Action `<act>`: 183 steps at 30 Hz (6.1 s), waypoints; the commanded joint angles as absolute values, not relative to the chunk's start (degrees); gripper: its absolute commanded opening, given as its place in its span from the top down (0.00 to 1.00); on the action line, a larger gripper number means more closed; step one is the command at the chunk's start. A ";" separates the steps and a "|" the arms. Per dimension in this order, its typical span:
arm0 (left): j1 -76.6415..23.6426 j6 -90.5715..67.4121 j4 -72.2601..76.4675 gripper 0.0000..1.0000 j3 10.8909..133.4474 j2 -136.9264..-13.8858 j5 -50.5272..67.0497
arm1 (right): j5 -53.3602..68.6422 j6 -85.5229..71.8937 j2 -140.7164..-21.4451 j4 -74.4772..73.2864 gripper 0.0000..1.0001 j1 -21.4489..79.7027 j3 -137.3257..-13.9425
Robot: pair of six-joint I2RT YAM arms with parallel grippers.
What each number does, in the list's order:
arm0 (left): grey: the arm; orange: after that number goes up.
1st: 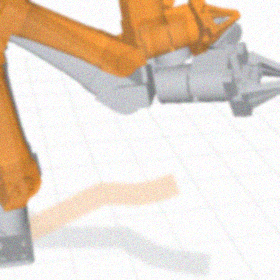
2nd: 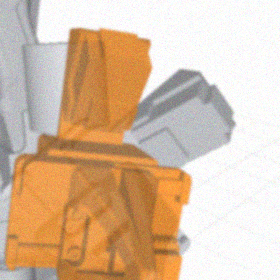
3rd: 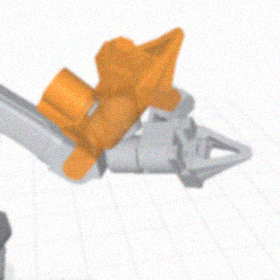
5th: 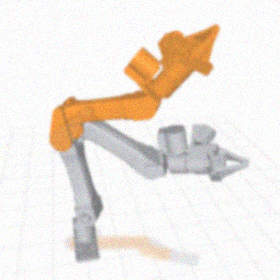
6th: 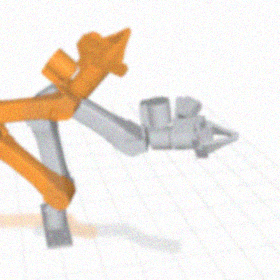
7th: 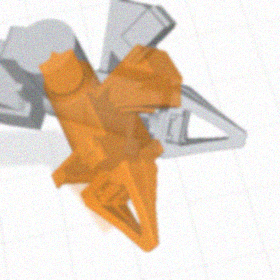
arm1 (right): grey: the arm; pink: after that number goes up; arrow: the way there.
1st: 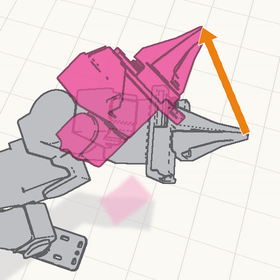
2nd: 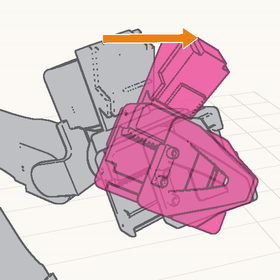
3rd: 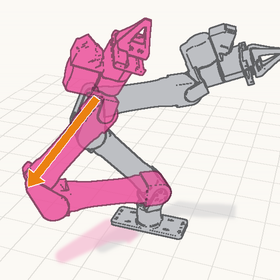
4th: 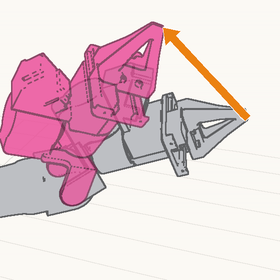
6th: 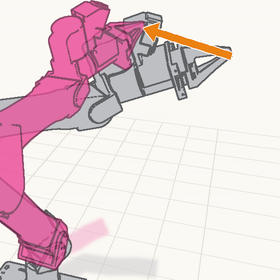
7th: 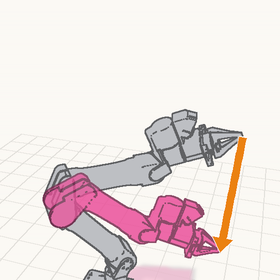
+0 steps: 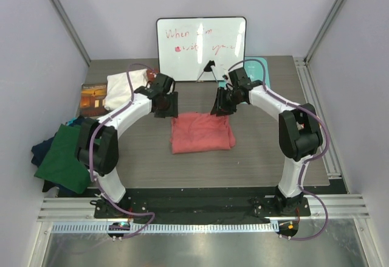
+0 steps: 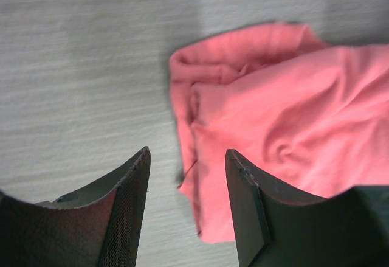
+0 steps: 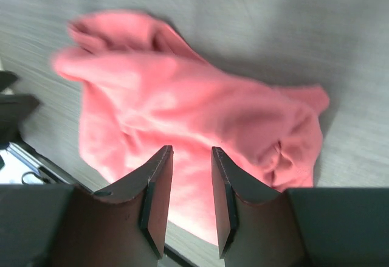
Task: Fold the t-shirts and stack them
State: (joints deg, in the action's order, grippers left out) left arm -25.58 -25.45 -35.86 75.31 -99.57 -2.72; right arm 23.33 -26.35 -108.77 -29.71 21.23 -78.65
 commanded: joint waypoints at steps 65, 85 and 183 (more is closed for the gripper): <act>-13.71 -25.84 -30.77 0.43 73.48 -103.80 22.22 | 16.96 -22.41 -106.35 -36.48 0.52 12.30 -86.92; -13.71 -34.37 -16.96 0.33 64.95 -113.99 43.50 | 17.24 -28.83 -122.43 -33.04 0.54 26.89 -84.55; 2.64 -35.42 -71.98 1.00 81.83 -69.00 -18.98 | 27.24 -29.97 -105.73 -34.72 0.54 17.31 -73.74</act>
